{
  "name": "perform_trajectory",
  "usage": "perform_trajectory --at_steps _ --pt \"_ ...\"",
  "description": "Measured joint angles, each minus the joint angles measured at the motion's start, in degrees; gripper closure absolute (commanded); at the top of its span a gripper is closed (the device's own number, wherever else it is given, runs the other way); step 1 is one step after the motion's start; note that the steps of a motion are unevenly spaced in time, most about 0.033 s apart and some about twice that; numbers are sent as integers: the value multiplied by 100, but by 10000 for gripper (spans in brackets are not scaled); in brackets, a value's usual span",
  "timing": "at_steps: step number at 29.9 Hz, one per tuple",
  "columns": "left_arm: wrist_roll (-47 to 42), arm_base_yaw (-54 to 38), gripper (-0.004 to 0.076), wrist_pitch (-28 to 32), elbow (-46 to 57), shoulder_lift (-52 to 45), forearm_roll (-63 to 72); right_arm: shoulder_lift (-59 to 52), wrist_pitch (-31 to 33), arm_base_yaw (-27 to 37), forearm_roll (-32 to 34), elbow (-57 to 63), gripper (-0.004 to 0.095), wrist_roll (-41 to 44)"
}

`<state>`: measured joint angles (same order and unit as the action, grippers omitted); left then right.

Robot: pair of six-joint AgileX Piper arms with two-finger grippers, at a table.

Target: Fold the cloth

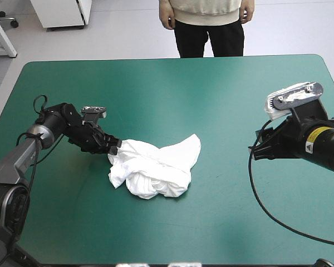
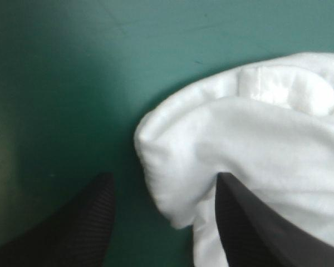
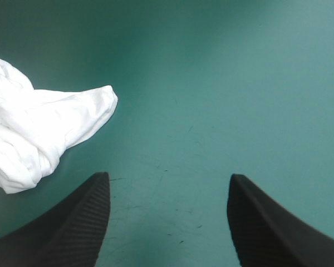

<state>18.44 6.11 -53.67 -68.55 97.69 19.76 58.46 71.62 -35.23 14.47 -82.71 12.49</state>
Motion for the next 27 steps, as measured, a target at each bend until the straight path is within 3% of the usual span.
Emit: perform_trajectory --at_steps 7,10,14,22,27 --pt "79 452 417 351 40 242 1 0 1 0 18 47 327 167" --pt "91 466 521 354 -4 309 -77 -4 1 0 63 47 327 201" --pt "91 466 731 364 -21 334 -262 -4 1 0 226 47 327 246" --pt "91 461 733 403 -25 339 -416 170 1 0 270 52 327 249" --pt "94 461 733 407 -25 339 -410 1032 -334 0 -25 212 329 -120"
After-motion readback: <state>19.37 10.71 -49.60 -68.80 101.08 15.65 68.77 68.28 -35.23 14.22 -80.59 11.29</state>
